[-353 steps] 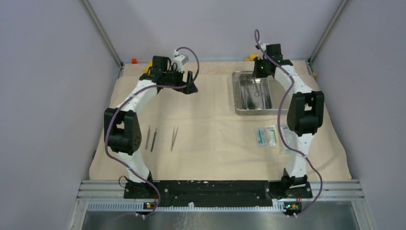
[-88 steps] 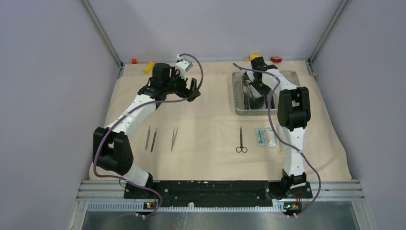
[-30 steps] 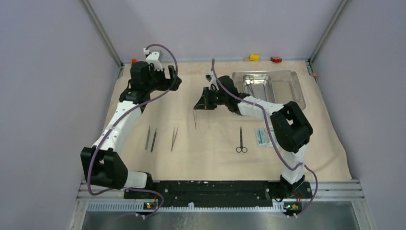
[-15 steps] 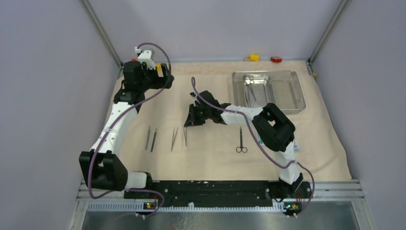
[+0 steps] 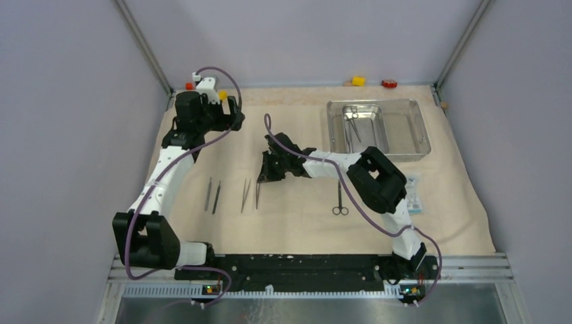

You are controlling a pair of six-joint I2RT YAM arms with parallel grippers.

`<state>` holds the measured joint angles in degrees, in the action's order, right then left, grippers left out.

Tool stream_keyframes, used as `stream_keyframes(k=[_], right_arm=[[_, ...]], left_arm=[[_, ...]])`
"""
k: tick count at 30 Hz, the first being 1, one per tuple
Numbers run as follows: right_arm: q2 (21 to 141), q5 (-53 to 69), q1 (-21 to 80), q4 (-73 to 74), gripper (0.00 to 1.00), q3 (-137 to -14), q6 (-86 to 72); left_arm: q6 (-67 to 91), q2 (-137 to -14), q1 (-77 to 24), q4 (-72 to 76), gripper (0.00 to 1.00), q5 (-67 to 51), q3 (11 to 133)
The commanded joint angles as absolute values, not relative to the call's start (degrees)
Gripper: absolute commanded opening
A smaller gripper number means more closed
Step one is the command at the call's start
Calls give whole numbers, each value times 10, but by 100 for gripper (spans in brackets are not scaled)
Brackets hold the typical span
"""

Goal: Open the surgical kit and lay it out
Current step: Place the medical item in the surgical kit.

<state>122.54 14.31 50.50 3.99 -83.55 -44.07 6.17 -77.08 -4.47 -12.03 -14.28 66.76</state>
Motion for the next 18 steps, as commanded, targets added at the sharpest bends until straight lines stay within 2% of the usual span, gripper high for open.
stream_keyframes(k=[1, 18], right_arm=[[1231, 128, 521, 25, 0, -858, -453], [1260, 111, 540, 22, 0, -858, -452]], left_arm=[[56, -740, -41, -90, 99, -152, 662], [56, -723, -41, -85, 99, -167, 647]])
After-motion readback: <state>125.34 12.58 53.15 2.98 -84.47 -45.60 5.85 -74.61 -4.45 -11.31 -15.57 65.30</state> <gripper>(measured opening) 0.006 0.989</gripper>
